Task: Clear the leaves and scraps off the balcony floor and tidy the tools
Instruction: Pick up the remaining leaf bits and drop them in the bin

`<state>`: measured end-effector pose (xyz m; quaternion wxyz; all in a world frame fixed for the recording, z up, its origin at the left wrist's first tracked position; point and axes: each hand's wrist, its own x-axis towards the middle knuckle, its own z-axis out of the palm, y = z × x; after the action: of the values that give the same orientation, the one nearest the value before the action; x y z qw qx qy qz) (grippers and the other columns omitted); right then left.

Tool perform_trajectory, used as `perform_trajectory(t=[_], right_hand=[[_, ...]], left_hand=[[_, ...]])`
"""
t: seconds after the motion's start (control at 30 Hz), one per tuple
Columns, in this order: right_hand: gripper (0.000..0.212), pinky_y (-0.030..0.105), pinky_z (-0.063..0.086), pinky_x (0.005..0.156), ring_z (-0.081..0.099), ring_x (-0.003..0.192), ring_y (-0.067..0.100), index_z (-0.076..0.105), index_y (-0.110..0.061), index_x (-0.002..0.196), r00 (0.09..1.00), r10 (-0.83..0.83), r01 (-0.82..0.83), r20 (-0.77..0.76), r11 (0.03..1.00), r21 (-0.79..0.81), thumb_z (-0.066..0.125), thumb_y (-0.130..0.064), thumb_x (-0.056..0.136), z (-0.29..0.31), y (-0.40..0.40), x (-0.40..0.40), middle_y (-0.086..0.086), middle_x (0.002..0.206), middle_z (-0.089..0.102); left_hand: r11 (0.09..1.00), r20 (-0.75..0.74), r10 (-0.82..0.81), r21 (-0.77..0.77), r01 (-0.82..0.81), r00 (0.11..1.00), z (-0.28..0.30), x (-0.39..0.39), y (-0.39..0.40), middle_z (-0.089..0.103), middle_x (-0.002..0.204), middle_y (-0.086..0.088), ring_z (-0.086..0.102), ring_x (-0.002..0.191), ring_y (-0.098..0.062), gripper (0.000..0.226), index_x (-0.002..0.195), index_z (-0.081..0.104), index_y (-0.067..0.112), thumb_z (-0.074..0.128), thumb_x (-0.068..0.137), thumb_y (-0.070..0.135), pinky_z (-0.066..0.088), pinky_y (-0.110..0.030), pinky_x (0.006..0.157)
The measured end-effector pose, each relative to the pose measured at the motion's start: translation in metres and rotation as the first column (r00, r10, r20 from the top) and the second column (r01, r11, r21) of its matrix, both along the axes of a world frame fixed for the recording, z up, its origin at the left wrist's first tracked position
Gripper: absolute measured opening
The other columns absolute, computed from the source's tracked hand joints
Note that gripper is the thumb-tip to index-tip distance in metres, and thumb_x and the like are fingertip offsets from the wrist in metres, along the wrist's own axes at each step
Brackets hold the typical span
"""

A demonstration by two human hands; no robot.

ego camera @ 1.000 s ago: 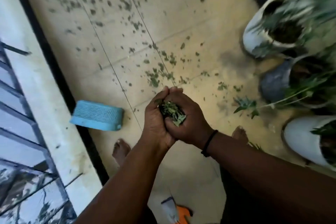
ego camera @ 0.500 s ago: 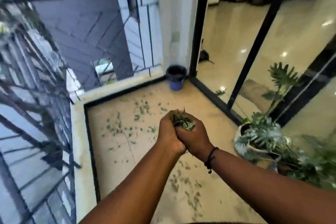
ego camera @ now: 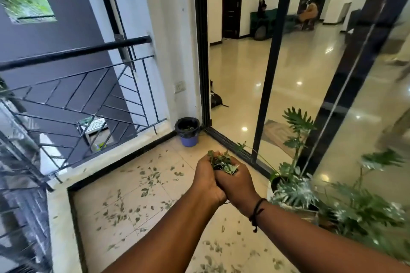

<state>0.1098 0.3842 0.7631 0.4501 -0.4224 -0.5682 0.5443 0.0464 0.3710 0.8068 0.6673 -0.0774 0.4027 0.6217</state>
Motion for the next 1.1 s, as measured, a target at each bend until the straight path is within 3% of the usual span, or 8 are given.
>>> perform_trajectory(t=[0.2,0.3,0.43,0.67,0.93,1.1], right_hand=[[0.030,0.020,0.053,0.064,0.065,0.069,0.008,0.073,-0.029,0.072,0.998,0.062,-0.062,-0.031,0.998,-0.006,0.062,-0.002,0.072,0.007,0.084,0.012,-0.004,0.070,0.072],[0.032,0.021,0.054,0.064,0.066,0.070,0.009,0.072,-0.023,0.077,0.990,0.133,-0.134,-0.049,0.991,-0.011,0.060,0.007,0.077,0.016,0.121,0.017,-0.003,0.071,0.072],[0.033,0.013,0.048,0.060,0.063,0.064,-0.002,0.071,-0.022,0.079,0.969,0.246,-0.246,0.009,0.969,0.024,0.059,0.009,0.077,0.024,0.162,0.008,-0.011,0.066,0.070],[0.033,0.013,0.047,0.059,0.062,0.063,-0.004,0.068,-0.024,0.076,0.938,0.344,-0.345,0.038,0.938,0.024,0.059,0.008,0.075,0.024,0.211,-0.046,-0.012,0.064,0.069],[0.033,0.007,0.045,0.056,0.063,0.062,-0.004,0.069,-0.026,0.074,0.958,0.254,-0.264,0.130,0.962,0.064,0.060,0.006,0.078,0.032,0.315,-0.137,-0.015,0.066,0.070],[0.034,0.009,0.048,0.061,0.065,0.068,-0.002,0.071,-0.020,0.083,0.977,0.195,-0.200,0.083,0.979,0.049,0.057,0.010,0.079,0.042,0.372,-0.190,-0.008,0.071,0.072]], left_hand=[[0.999,-0.069,0.040,0.004,-0.040,0.997,0.009,0.015,0.079,0.058,0.073,-0.003,0.057,0.069,-0.020,0.025,0.073,0.060,0.016,0.053,0.093,0.028,0.048,-0.029,0.068],[0.997,-0.060,0.071,0.018,-0.070,0.996,0.021,0.021,0.110,0.055,0.074,-0.003,0.055,0.070,-0.020,0.028,0.072,0.059,0.015,0.053,0.095,0.030,0.047,-0.029,0.069],[0.986,-0.041,0.166,0.021,-0.165,0.985,0.033,0.015,0.140,0.056,0.062,-0.003,0.053,0.065,-0.018,0.035,0.064,0.057,0.014,0.052,0.095,0.028,0.044,-0.028,0.065],[0.977,-0.087,0.206,-0.030,-0.209,0.975,0.030,-0.039,0.184,0.060,0.050,-0.004,0.057,0.063,-0.020,0.056,0.042,0.062,0.010,0.052,0.093,0.029,0.044,-0.029,0.060],[0.992,-0.005,0.128,0.011,-0.128,0.992,0.021,-0.136,0.292,0.068,0.070,-0.010,0.063,0.077,-0.026,0.030,0.076,0.067,0.007,0.059,0.090,0.033,0.049,-0.036,0.065],[0.993,-0.013,0.113,0.030,-0.112,0.994,0.028,-0.192,0.358,0.067,0.081,-0.007,0.064,0.085,-0.024,0.024,0.081,0.068,0.011,0.058,0.091,0.031,0.054,-0.035,0.079]])
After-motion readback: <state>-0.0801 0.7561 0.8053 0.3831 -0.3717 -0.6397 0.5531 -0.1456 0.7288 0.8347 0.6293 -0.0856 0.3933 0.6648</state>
